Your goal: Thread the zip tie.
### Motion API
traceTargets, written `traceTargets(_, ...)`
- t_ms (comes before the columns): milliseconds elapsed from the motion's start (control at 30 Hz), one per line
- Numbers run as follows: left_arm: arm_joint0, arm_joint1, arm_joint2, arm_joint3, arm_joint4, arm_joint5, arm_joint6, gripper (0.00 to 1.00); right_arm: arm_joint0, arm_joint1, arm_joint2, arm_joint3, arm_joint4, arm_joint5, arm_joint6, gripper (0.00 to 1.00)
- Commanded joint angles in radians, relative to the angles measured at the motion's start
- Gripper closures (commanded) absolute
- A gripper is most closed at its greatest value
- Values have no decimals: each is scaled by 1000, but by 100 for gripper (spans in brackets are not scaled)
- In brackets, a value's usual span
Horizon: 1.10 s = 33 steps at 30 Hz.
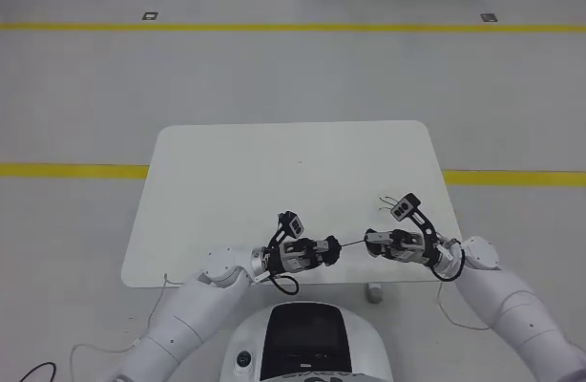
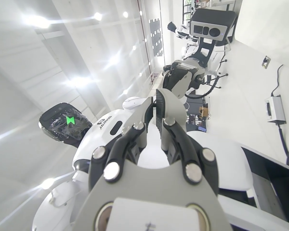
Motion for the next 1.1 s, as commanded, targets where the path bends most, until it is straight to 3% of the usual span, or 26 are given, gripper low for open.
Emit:
traceTargets(0,-1,1,2,0,1,1,0,100,1,3,-3,1,2,0,0,100)
traceTargets(600,-7,7,20,3,5,-4,16,100,16,9,-20,20,-17,0,0,100)
traceTargets(633,-7,7,21,3,5,-4,18,67,16,9,-20,21,-18,0,0,100)
traceTargets(667,-8,7,23,4,6,-3,21,2,16,8,-20,22,-19,0,0,100)
traceTargets(967,-9,8,34,5,7,-6,49,0,9,4,-12,25,-13,0,0,100)
traceTargets(1067,-6,9,31,8,16,-23,92,0,7,2,-9,28,-4,0,0,100)
